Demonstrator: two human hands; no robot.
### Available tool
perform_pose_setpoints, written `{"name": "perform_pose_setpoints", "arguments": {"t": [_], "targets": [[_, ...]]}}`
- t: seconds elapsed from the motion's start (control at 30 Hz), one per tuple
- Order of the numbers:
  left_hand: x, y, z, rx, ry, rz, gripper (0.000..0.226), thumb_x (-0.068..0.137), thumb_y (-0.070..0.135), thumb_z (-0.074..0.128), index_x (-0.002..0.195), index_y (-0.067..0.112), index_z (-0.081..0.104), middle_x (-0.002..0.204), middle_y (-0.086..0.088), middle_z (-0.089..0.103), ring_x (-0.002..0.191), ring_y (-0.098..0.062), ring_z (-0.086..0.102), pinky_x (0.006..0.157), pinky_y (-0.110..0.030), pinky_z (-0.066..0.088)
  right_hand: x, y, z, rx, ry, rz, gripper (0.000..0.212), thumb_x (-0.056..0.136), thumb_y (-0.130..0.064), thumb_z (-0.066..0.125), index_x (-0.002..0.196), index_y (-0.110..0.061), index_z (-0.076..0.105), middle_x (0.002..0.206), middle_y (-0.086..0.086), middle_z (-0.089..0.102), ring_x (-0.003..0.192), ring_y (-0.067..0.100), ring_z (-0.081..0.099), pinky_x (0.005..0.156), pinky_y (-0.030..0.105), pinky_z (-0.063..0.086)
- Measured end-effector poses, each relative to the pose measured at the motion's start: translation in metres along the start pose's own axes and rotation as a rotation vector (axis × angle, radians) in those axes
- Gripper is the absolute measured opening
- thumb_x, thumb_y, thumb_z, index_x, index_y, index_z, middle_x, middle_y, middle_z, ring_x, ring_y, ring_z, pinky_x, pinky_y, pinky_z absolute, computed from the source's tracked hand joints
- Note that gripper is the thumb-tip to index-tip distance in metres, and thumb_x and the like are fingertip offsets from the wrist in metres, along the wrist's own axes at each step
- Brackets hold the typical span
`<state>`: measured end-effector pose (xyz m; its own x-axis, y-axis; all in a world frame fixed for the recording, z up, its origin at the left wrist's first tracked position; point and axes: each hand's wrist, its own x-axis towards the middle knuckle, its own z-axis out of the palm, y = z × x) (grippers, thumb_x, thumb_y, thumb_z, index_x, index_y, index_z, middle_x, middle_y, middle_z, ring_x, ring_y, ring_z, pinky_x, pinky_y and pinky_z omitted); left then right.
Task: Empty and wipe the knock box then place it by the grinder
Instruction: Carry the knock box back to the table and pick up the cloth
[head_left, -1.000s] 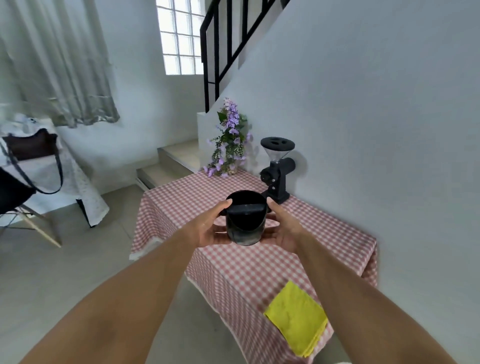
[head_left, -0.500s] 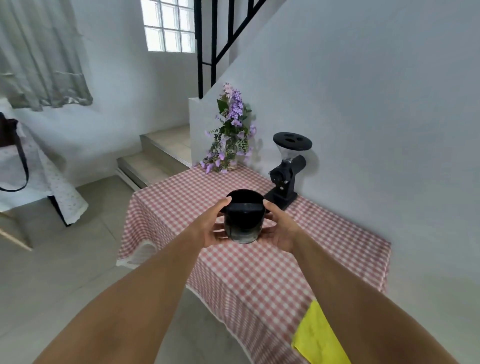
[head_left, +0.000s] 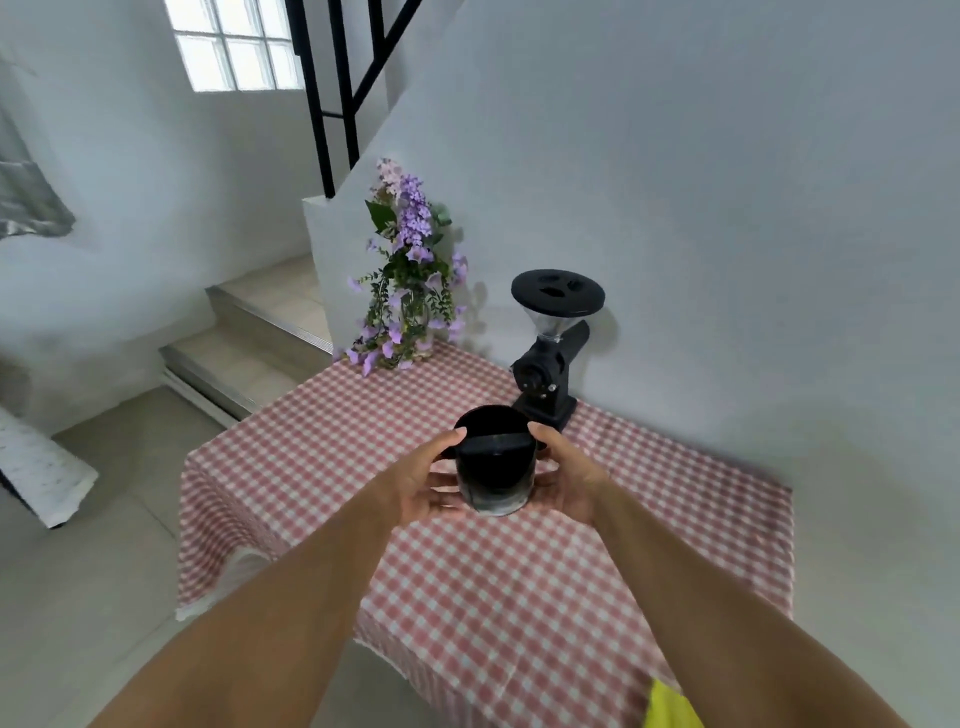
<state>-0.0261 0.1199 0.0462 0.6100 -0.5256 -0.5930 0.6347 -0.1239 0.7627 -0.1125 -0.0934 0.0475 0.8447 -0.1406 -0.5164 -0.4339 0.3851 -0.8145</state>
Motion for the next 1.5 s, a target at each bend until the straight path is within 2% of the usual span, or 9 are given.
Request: {"name": "perform_pose_setpoints", "arguments": {"t": [0.1,0.3,0.43,0.63,0.8,0.97,1.2,1.33,1.5], "targets": [[0.025,0.009,0.005,0.124,-0.079,-0.057,0.066,0.082,0.056,0.072,0.128,0.01,0.056,0.125,-0.023,0.065,0.108,-0.043,0.069,0.093,-0.051,0.056,0.006,0.0,-0.019,-0.009,0.087,0.013,0.083,0.06,-0.058,0.084,0.125,-0.012,0.06,0.123,0.027,0.062,0.11,0.044,0.064,0.096,0.055,0.053],[0.073,0.032,0.031,0.282,-0.266,-0.11,0.071,0.075,0.047,0.082,0.13,0.009,0.058,0.127,-0.026,0.065,0.103,-0.047,0.07,0.085,-0.053,0.06,-0.009,0.004,-0.048,0.076,0.252,-0.047,0.056,0.087,-0.048,0.066,0.123,-0.006,0.06,0.112,0.022,0.068,0.089,0.036,0.072,0.072,0.042,0.059],[0.093,0.035,0.055,0.385,-0.413,-0.161,0.071,0.072,0.044,0.085,0.129,0.009,0.061,0.121,-0.025,0.068,0.105,-0.045,0.07,0.092,-0.056,0.057,-0.03,0.023,-0.053,0.151,0.437,-0.09,0.064,0.077,-0.056,0.072,0.122,-0.012,0.063,0.115,0.026,0.069,0.099,0.041,0.07,0.087,0.052,0.058],[0.099,0.021,0.08,0.5,-0.567,-0.253,0.065,0.08,0.044,0.08,0.129,0.008,0.056,0.137,-0.027,0.057,0.112,-0.047,0.065,0.085,-0.056,0.059,-0.064,0.063,-0.039,0.293,0.679,-0.148,0.057,0.081,-0.057,0.068,0.117,-0.014,0.063,0.11,0.025,0.069,0.098,0.039,0.07,0.081,0.046,0.06],[0.086,0.003,0.091,0.644,-0.636,-0.279,0.049,0.086,0.047,0.072,0.118,0.011,0.061,0.125,-0.02,0.064,0.117,-0.045,0.064,0.091,-0.057,0.057,-0.083,0.098,-0.029,0.348,0.828,-0.103,0.079,0.06,-0.07,0.072,0.117,-0.016,0.064,0.108,0.026,0.068,0.092,0.037,0.066,0.089,0.051,0.057],[0.08,-0.013,0.103,0.885,-0.536,0.196,0.058,0.085,0.039,0.075,0.139,0.026,0.057,0.135,-0.003,0.061,0.116,-0.025,0.063,0.093,-0.043,0.056,-0.096,0.114,-0.025,0.373,0.876,-0.088,0.069,0.068,-0.067,0.069,0.114,-0.017,0.065,0.101,0.024,0.067,0.083,0.033,0.063,0.072,0.041,0.06],[0.054,-0.021,0.134,1.413,-0.518,1.06,0.046,0.085,0.041,0.074,0.129,0.03,0.066,0.128,0.001,0.067,0.122,-0.021,0.055,0.103,-0.035,0.043,-0.102,0.116,-0.038,0.34,0.837,-0.076,0.059,0.077,-0.063,0.068,0.112,-0.016,0.067,0.098,0.019,0.072,0.075,0.029,0.066,0.066,0.036,0.058],[0.043,-0.034,0.147,1.65,-0.569,1.171,0.048,0.091,0.04,0.067,0.137,0.028,0.06,0.135,0.002,0.066,0.127,-0.021,0.054,0.108,-0.036,0.039,-0.1,0.116,-0.047,0.308,0.826,-0.047,0.073,0.062,-0.069,0.074,0.115,-0.018,0.069,0.108,0.024,0.072,0.086,0.032,0.069,0.073,0.039,0.06],[0.041,-0.042,0.156,1.672,-0.552,1.056,0.04,0.098,0.033,0.059,0.138,0.027,0.06,0.135,0.0,0.065,0.122,-0.022,0.06,0.097,-0.036,0.051,-0.1,0.113,-0.057,0.264,0.821,-0.03,0.078,0.059,-0.068,0.077,0.119,-0.018,0.068,0.107,0.017,0.072,0.094,0.033,0.071,0.083,0.045,0.061]]}}
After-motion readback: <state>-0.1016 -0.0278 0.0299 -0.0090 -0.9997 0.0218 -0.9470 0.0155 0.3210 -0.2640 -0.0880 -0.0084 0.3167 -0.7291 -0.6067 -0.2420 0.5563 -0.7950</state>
